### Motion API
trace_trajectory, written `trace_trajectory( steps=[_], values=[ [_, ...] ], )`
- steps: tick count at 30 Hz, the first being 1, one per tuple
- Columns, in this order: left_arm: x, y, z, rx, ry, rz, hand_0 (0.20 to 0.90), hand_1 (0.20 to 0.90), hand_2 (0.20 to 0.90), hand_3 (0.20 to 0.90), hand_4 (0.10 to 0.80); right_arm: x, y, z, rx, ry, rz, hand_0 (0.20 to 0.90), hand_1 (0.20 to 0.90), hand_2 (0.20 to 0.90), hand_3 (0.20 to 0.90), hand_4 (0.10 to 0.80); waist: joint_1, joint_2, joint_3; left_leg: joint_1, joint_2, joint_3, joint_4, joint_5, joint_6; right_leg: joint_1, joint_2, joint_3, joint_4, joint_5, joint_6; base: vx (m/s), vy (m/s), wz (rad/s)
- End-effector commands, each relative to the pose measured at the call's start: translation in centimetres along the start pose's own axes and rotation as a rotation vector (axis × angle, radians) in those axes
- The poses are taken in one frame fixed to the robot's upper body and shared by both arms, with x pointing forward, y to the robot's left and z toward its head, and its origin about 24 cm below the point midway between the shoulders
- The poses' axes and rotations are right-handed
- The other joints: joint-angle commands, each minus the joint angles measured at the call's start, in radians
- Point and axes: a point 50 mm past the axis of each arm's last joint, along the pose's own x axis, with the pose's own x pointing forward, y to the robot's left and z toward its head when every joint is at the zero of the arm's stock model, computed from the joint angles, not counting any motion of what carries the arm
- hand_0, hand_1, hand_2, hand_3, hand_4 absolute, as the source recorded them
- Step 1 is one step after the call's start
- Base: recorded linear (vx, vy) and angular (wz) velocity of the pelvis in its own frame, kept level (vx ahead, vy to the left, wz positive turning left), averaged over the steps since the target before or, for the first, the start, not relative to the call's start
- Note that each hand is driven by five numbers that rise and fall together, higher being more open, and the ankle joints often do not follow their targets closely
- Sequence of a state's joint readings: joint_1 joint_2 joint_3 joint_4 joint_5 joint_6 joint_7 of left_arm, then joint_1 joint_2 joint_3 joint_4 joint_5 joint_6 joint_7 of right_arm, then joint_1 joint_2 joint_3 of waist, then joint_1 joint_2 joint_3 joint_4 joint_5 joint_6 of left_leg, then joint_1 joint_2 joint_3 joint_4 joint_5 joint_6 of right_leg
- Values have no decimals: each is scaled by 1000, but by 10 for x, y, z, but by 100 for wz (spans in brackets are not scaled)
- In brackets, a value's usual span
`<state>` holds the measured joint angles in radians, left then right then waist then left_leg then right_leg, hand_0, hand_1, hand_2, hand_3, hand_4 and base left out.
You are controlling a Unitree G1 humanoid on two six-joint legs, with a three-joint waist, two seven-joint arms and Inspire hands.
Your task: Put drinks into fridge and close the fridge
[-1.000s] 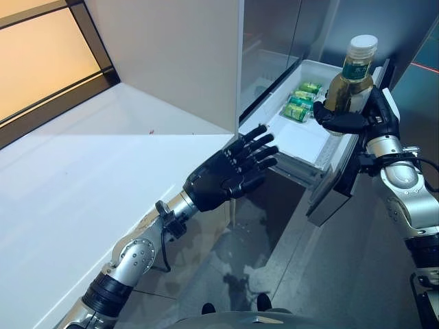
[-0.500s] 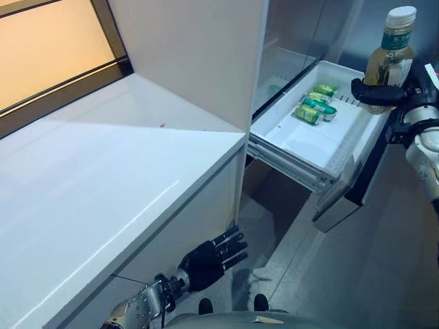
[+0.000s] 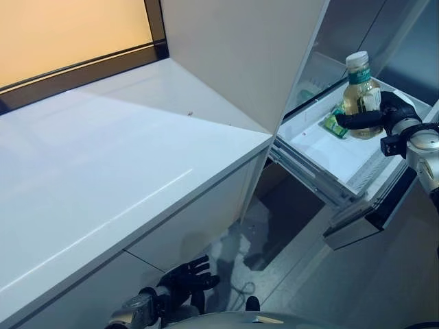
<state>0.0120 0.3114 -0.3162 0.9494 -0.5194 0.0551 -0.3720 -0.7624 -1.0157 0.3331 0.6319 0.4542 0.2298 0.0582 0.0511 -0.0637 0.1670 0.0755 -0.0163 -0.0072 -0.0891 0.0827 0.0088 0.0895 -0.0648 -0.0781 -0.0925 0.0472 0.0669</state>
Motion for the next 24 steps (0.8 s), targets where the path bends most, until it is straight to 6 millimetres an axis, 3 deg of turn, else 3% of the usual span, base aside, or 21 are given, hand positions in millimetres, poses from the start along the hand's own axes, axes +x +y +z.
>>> trace_trajectory(
  steps=[1,4,8,16,24],
  values=[
    [-17,35,-18,86,97,170,900,900,900,900,800,-6,-47,107,-36,-312,-152,300,300,300,200,100,18,-11,-38,-35,47,-4,18,-63,-17,-62,39,1,82,-25,-33,-197,-88,-10],
    [-15,39,2,41,22,191,900,900,900,900,800,-2,-42,107,-109,-264,-120,300,300,300,200,100,14,11,16,-88,47,-17,37,-54,-20,-110,41,5,101,-30,-42,-243,-58,-6],
    [-12,32,22,18,-100,146,900,900,900,900,800,2,-47,90,-222,-114,-82,300,300,300,200,100,15,41,84,-142,42,-35,55,-46,-22,-151,45,4,102,-25,-50,-157,-56,7],
    [-7,20,49,92,-183,52,900,900,900,900,800,1,-67,60,-285,97,-95,300,300,300,200,100,30,67,131,-200,36,-55,56,-30,-30,-192,38,-24,107,-23,-54,-90,-59,9],
    [-7,21,65,138,-218,83,900,900,900,900,800,2,-68,43,-305,210,-60,300,300,300,200,100,31,78,163,-226,39,-43,56,-19,-34,-220,32,-36,115,-18,-53,-55,-17,7]
  ],
)
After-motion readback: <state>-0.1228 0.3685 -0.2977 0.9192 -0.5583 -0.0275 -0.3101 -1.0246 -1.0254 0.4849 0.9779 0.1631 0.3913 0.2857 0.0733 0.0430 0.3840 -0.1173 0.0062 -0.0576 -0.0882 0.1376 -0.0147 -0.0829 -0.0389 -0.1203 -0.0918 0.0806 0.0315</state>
